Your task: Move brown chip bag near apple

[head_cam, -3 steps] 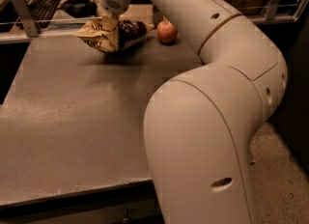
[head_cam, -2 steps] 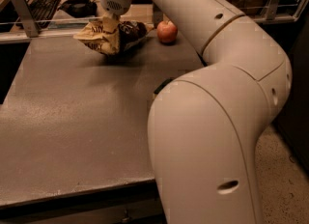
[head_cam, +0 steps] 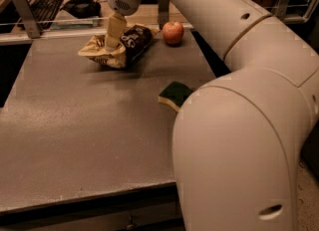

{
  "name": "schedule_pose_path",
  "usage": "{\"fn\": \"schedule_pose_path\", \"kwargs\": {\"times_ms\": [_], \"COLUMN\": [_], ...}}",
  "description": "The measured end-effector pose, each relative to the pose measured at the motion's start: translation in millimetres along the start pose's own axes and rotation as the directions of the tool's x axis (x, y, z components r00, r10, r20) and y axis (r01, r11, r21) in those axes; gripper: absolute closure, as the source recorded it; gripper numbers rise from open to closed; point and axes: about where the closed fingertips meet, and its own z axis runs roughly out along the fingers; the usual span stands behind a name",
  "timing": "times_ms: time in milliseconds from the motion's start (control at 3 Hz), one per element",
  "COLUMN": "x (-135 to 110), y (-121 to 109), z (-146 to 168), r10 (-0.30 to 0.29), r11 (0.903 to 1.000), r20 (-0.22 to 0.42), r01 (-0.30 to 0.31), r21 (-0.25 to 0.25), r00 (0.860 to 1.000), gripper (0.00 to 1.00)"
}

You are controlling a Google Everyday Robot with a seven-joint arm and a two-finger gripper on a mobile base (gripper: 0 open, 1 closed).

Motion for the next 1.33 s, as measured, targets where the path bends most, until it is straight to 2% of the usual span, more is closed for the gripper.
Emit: {"fn": "schedule_pose_path", "kwargs": {"times_ms": [333,667,1000,1333], "x": [-5.9,-35.8,-83.5,-118.4], "y": [17.2,60.8,127.1,193.9], "z": [-30.7,-100.3,-174.5,-224.2], "r10": [0.005,-0.015,-0.142,-0.273], "r11": [0.9997,0.9978,0.9837,0.9439], "r20": [0.113,0.308,0.457,0.494], "r01": [-0.008,-0.005,0.074,0.130], "r21": [0.023,0.066,0.164,0.303], "r00": [0.994,0.951,0.878,0.826], "gripper": [0.00,0.00,0.00,0.00]}}
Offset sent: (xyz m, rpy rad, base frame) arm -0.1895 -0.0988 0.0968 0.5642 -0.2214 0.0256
